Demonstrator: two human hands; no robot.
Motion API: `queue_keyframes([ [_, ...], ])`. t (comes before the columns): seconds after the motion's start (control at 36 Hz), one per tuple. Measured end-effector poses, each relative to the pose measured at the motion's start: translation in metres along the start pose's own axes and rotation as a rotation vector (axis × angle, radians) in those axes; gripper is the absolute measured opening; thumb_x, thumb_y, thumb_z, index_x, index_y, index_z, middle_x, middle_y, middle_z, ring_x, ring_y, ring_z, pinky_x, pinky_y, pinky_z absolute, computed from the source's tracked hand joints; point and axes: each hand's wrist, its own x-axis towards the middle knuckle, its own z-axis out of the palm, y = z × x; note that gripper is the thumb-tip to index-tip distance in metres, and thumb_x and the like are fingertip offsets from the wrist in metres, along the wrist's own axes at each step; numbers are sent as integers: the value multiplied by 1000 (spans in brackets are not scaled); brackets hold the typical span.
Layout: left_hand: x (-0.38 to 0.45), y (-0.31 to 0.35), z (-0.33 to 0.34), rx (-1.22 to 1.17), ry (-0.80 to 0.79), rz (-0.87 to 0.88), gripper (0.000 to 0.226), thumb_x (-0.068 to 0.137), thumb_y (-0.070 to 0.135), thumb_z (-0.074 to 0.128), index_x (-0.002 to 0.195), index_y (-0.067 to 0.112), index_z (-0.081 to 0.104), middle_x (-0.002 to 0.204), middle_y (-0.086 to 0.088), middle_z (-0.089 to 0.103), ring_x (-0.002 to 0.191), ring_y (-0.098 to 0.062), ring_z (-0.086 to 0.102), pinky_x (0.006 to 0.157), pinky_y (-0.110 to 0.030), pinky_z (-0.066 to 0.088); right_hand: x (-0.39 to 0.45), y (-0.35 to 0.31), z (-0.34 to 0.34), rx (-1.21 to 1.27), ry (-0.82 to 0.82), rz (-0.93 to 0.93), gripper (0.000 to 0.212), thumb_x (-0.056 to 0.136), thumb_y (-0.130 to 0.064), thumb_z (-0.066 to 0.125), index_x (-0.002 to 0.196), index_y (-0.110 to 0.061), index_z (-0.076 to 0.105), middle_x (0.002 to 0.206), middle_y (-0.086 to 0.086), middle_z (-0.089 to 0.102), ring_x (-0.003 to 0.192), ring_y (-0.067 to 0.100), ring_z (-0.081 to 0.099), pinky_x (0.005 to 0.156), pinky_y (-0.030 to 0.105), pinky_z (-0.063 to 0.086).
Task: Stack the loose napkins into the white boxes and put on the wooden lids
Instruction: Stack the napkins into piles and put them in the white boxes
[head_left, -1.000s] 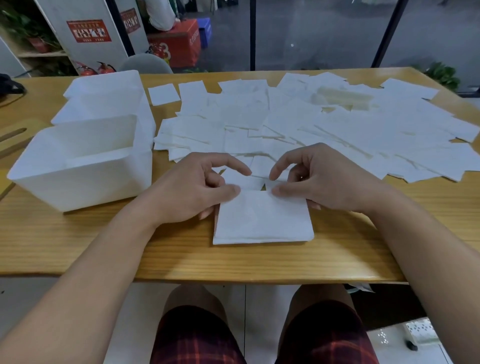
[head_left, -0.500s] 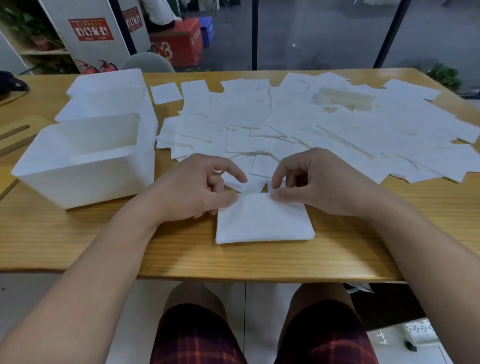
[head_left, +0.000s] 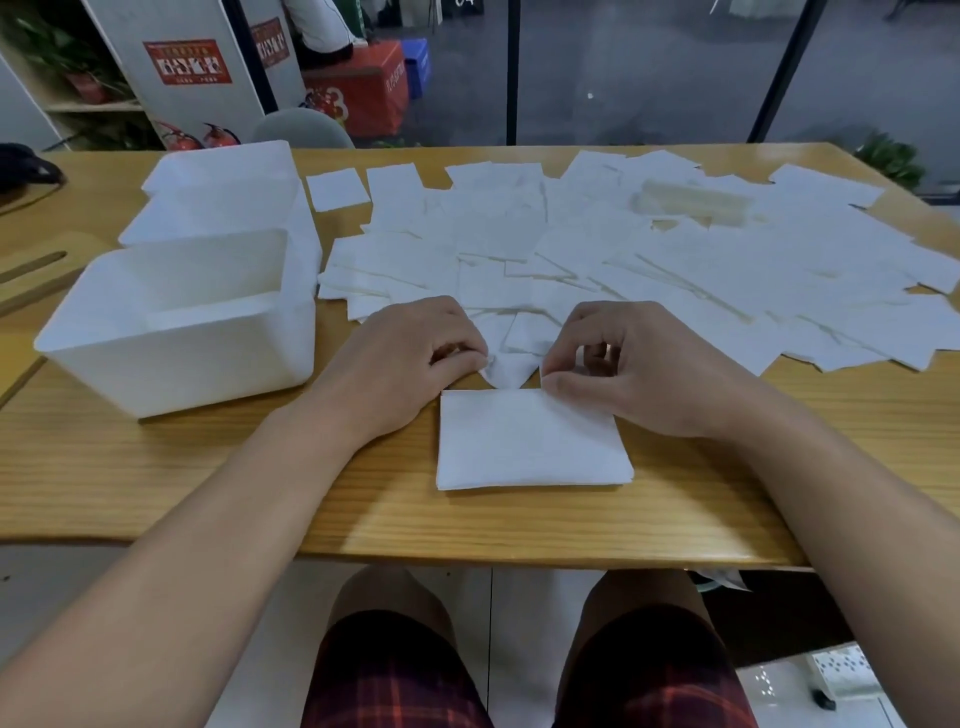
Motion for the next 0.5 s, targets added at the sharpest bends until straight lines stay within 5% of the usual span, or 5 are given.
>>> queue_keyframes([
  [0.08, -1, 0, 2, 28, 36, 39, 12, 107, 35, 67, 103, 31, 77, 104, 20, 66, 94, -8, 66, 82, -38, 55, 2, 2, 2, -48, 79, -28, 10, 96, -29, 82, 102, -36, 79, 106, -14, 69, 84, 13, 64, 71, 18, 47],
  [0.19, -6, 9, -6, -196, 141, -57, 8, 107, 30, 68, 105, 29, 76, 93, 26, 71, 85, -6, 68, 73, -20, 48, 5, 4, 4, -87, 183, -55, 38, 91, -33, 86, 126, -41, 73, 125, -18, 59, 98, 14, 61, 76, 20, 48],
  [0.28, -9, 13, -12, -436, 123, -32, 10, 107, 22, 68, 108, 17, 76, 80, 12, 72, 74, -17, 70, 74, -28, 54, 5, 3, 5, -106, 184, -92, 45, 88, -35, 88, 129, -42, 72, 135, -19, 55, 113, 8, 58, 87, 12, 42],
  [0.42, -9, 16, -17, -642, 103, 4, 15, 109, 13, 64, 111, 1, 73, 80, -8, 71, 63, -13, 59, 62, -25, 45, 3, -1, 5, -44, 273, -162, 12, 97, -33, 80, 108, -32, 81, 123, -20, 68, 126, 12, 59, 98, 19, 43],
  [0.5, -10, 16, -18, -687, 84, -4, 20, 112, 15, 58, 112, 1, 72, 87, -20, 70, 73, -34, 59, 61, -49, 43, 2, -1, 4, 20, 328, -184, 8, 102, -27, 75, 104, -24, 82, 116, -16, 73, 121, 14, 65, 100, 24, 47],
])
